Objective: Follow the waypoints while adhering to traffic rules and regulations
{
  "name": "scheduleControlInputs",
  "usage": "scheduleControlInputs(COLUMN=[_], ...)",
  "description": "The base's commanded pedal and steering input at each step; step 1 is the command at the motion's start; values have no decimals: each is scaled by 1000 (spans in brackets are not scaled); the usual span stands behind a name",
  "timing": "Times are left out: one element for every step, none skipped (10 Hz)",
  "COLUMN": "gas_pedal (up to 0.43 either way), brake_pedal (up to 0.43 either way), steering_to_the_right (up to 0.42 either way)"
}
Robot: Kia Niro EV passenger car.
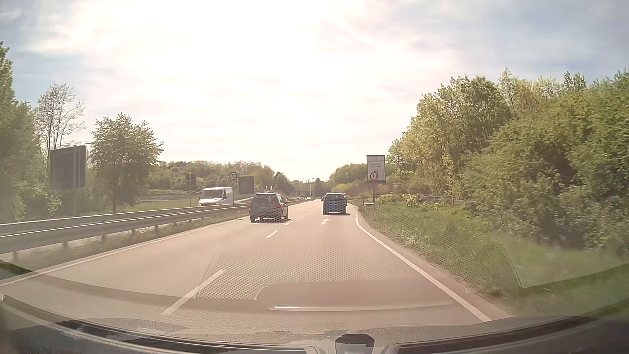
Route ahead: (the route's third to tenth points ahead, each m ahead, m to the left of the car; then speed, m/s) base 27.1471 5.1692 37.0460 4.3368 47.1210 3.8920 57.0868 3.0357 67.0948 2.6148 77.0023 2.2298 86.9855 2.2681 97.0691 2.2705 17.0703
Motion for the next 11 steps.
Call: scheduleControlInputs(gas_pedal=[118,118,118,118,118,118,118,118,118,118,118], brake_pedal=[0,0,0,0,0,0,0,0,0,0,0], steering_to_the_right=[6,6,7,7,8,8,8,8,8,8,8])
